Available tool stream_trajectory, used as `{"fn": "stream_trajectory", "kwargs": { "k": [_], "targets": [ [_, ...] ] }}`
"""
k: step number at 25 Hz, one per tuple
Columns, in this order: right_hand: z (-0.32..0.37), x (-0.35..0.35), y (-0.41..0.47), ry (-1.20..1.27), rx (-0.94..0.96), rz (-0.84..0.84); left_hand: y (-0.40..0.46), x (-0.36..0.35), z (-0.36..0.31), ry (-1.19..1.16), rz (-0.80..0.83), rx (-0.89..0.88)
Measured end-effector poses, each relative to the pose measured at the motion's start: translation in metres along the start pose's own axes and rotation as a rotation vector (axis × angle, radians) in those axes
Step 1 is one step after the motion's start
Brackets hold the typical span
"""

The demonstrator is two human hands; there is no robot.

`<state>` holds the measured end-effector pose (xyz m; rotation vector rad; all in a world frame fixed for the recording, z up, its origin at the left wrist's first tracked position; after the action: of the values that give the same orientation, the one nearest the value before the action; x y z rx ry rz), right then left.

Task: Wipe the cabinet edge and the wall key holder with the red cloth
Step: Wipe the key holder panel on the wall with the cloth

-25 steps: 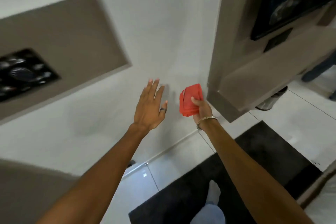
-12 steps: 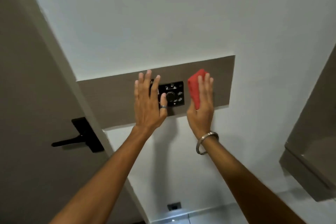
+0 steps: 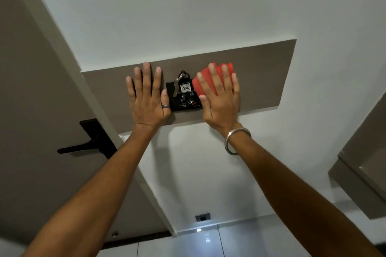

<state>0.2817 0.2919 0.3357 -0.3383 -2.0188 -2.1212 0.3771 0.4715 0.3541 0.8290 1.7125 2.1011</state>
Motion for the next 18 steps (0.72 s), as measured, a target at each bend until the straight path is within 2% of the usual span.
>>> {"fn": "stream_trajectory", "kwargs": {
  "k": [5, 10, 15, 18],
  "targets": [
    [0.008, -0.008, -0.04, 0.043, -0.141, -0.099, -0.006, -0.005, 0.002, 0.008, -0.045, -0.027],
    [0.0, -0.012, -0.005, 0.023, -0.109, -0.157, -0.004, -0.004, 0.002, 0.005, -0.059, -0.028],
    [0.004, -0.01, -0.05, 0.031, -0.003, -0.146, -0.009, -0.004, 0.003, -0.008, -0.074, -0.032],
    [0.0, -0.007, -0.025, 0.029, 0.025, -0.164, -0.006, 0.0, 0.001, 0.005, -0.093, -0.033]
  ]
}}
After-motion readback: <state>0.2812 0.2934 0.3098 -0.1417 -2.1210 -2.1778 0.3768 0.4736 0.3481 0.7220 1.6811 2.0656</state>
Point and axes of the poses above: each hand's wrist, its own y-axis towards the middle knuckle, its own x-axis out of the back of the hand, z = x × y, the point moved 9 cm from there along y, towards the middle knuckle, and after that the axes turned 1 degree about -z, right-handed, at the moved point
